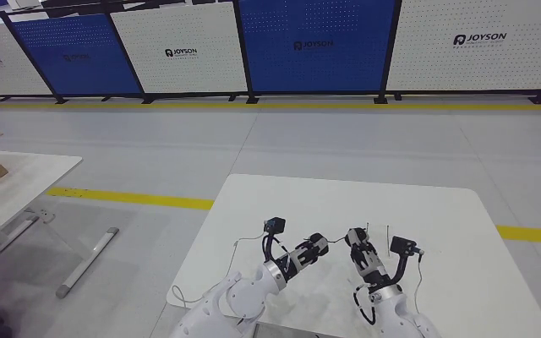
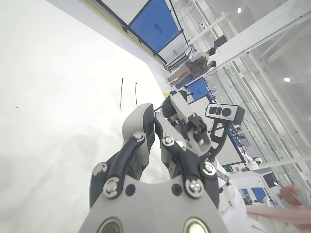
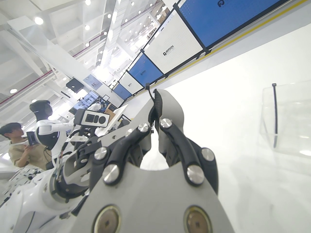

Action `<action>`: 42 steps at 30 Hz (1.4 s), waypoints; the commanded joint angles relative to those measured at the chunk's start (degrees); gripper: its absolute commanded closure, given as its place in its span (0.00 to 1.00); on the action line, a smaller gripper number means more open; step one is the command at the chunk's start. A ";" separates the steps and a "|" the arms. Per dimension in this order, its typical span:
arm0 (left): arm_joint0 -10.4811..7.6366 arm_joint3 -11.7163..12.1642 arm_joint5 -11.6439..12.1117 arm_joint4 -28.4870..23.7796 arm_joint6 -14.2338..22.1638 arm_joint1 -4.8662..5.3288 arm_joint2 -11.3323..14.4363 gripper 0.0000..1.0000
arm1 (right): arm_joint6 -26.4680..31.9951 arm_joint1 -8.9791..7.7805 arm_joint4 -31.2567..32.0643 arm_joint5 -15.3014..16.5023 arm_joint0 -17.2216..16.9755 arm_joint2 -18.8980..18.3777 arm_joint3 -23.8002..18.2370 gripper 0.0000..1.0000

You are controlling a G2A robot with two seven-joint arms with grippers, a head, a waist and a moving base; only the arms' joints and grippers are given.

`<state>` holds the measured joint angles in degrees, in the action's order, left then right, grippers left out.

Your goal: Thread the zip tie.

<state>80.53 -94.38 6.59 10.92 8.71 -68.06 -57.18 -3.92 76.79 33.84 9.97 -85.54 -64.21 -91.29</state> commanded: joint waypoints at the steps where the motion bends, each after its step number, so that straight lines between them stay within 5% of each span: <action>1: 0.00 0.04 -0.67 -0.07 -0.67 -0.10 0.13 1.00 | 0.73 -0.03 0.30 0.06 -0.11 0.02 -0.08 1.00; 6: -0.13 0.09 -1.67 -0.36 -1.39 -0.29 0.30 1.00 | 2.72 -0.07 1.10 -0.80 -0.02 0.13 -0.01 1.00; 8: -0.11 0.07 -1.86 -0.29 -1.54 -0.33 0.32 1.00 | 3.05 -0.05 1.30 -1.00 0.04 0.19 -0.08 0.85; 22: -0.41 0.74 -3.85 1.49 -3.22 -0.74 1.02 1.00 | 2.41 -0.01 3.39 -1.43 -0.70 0.28 -0.48 0.70; 31: -0.35 0.67 -4.03 1.60 -3.26 -0.86 0.83 1.00 | 3.78 -0.23 6.62 -0.66 -0.83 0.37 -0.27 0.73; 38: -0.33 0.68 -3.96 1.72 -3.27 -0.96 0.77 1.00 | 3.21 -0.23 6.77 -0.89 -1.11 0.05 -0.43 1.00; 42: -0.35 0.62 -3.82 1.81 -3.07 -1.02 0.85 1.00 | 3.02 -0.23 6.81 -0.98 -1.21 -0.15 -0.59 1.00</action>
<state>80.19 -93.72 2.65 12.69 5.52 -69.06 -56.39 -0.91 76.56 40.64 9.00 -86.75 -64.32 -91.85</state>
